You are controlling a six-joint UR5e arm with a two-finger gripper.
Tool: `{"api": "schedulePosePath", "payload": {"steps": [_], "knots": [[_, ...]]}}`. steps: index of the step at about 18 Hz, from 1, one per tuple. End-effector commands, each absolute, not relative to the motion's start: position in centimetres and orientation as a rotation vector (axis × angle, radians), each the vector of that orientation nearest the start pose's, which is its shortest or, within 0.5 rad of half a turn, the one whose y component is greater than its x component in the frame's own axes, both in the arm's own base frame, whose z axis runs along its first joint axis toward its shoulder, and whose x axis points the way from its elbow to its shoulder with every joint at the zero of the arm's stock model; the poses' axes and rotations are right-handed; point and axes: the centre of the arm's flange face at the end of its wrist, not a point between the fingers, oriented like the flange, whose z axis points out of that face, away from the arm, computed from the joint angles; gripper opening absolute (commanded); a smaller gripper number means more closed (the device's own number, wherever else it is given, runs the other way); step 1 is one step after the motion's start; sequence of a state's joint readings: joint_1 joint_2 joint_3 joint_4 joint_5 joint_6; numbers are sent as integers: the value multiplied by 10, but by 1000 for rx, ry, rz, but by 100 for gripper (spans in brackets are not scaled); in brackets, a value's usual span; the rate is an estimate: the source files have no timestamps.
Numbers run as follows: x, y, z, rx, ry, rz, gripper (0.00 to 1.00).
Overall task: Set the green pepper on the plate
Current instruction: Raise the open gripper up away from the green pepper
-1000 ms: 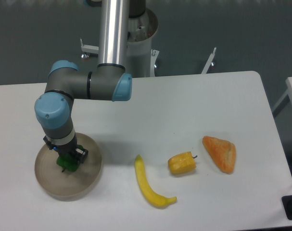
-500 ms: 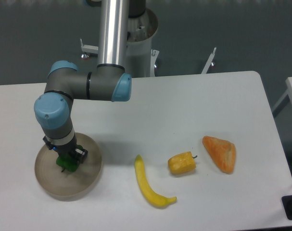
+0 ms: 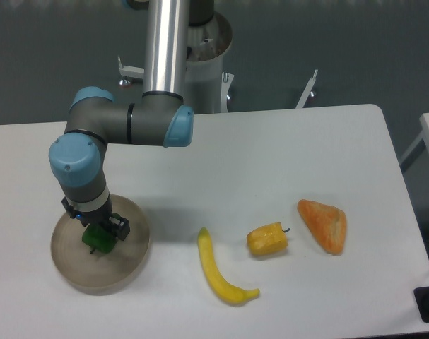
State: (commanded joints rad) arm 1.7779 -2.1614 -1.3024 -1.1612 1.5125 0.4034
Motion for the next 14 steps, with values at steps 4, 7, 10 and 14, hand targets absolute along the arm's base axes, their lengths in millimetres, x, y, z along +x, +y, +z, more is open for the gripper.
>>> {"api": "schedulePosePath", "payload": {"steps": [4, 7, 10, 14], "knots": [[-20, 725, 316, -3006, 374, -16, 100], [-55, 713, 333, -3012, 422, 87, 100], [-96, 691, 341, -3008, 524, 115, 100], [-153, 668, 364, -2982, 625, 170, 100]]}}
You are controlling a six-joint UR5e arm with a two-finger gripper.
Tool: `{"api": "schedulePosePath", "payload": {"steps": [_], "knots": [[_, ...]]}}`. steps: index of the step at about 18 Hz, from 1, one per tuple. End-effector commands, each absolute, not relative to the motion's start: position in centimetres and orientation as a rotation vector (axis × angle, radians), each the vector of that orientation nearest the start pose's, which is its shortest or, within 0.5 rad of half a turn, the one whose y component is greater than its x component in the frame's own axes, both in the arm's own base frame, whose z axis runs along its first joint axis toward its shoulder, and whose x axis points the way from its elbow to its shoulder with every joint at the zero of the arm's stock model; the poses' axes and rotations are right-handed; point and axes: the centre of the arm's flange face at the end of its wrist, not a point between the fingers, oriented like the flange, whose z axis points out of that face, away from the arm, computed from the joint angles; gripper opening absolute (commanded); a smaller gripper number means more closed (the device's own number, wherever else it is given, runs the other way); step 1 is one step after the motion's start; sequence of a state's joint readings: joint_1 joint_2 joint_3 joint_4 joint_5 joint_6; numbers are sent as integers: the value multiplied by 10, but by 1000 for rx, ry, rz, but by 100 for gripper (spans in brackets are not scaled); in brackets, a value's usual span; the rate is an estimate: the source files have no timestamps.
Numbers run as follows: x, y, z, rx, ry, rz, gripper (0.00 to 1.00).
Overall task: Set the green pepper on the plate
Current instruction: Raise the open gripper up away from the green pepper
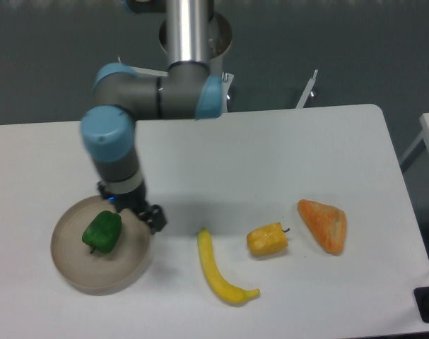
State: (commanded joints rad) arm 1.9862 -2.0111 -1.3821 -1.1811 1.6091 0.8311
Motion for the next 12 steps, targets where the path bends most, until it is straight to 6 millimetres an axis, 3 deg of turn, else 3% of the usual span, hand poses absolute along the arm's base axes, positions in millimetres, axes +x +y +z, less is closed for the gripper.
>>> {"api": "schedulePosePath", "payload": {"steps": [2, 6, 9, 12], "knots": [[-192, 650, 386, -2982, 629, 223, 100], [-244, 638, 410, -2959, 615, 293, 100], [-265, 630, 414, -2959, 640, 313, 100], [-272, 626, 413, -2958, 685, 316, 100]]}}
